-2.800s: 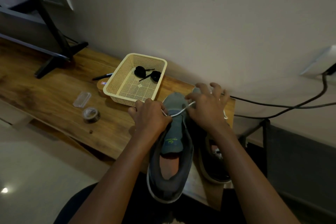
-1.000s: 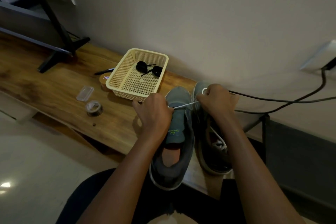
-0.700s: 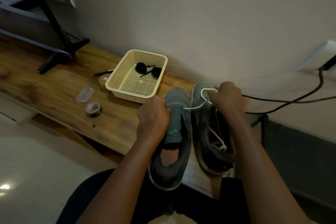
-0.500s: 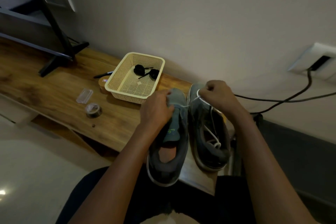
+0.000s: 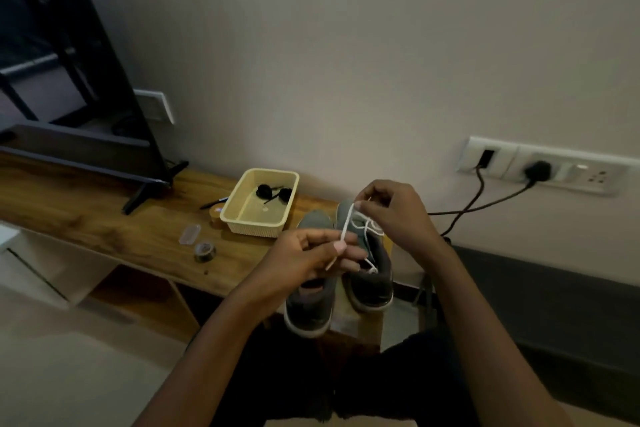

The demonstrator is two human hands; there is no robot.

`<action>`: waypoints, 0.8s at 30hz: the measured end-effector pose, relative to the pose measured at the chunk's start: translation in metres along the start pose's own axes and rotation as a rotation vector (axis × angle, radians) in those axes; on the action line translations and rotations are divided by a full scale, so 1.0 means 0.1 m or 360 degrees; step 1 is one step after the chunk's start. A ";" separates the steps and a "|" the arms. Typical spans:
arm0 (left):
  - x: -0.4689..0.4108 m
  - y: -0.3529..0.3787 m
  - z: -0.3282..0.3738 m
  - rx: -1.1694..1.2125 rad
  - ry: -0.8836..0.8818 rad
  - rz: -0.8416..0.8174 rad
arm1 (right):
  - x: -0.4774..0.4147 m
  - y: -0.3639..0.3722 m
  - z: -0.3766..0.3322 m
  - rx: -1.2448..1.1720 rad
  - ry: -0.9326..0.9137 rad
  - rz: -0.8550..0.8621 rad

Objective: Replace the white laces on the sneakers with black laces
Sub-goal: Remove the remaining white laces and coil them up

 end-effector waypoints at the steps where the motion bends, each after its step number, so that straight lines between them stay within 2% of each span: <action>1: 0.11 0.06 0.07 0.0115 -0.0002 -0.0048 | 0.08 -0.03 -0.05 -0.0028 -0.0019 -0.0004; 5: 0.36 0.20 0.30 0.0571 0.0132 -0.0008 | 0.47 -0.09 -0.24 -0.0212 -0.0004 -0.0102; 8: 0.46 0.22 0.29 0.0837 0.0230 0.0214 | 0.77 -0.12 -0.37 -0.0161 -0.0043 -0.0205; 11: 0.54 0.22 0.14 0.1014 0.0263 0.0472 | 1.08 -0.10 -0.44 -0.0090 -0.0035 -0.0481; 12: 0.58 0.21 0.09 0.0925 0.0282 0.0555 | 1.17 -0.11 -0.46 -0.0090 -0.0017 -0.0590; 15: 0.72 0.20 -0.03 0.0245 0.0299 0.0782 | 1.38 -0.18 -0.58 -0.0065 -0.0045 -0.0846; 17: 0.82 0.24 -0.07 -0.0009 0.0240 0.0680 | 1.42 -0.29 -0.69 -0.0102 -0.0106 -0.0860; 20: 0.97 0.33 -0.09 -0.0264 0.0069 0.0317 | 1.32 -0.48 -0.83 -0.0118 -0.0246 -0.0647; 22: 1.06 0.40 -0.06 -0.0218 0.0001 0.0020 | 1.23 -0.56 -0.81 -0.0154 -0.0284 -0.0493; 24: 1.12 0.42 0.01 -0.0035 0.0004 -0.0154 | 1.19 -0.58 -0.75 -0.0234 -0.0252 -0.0419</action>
Point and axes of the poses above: each hand's wrist, its own x-axis away from the middle knuckle, its own y-axis out of the palm, z = x × y, the point moved 4 cm from there along -x, towards the middle knuckle, and after that the axes turned 6 degrees about z, right-handed, at the moved point
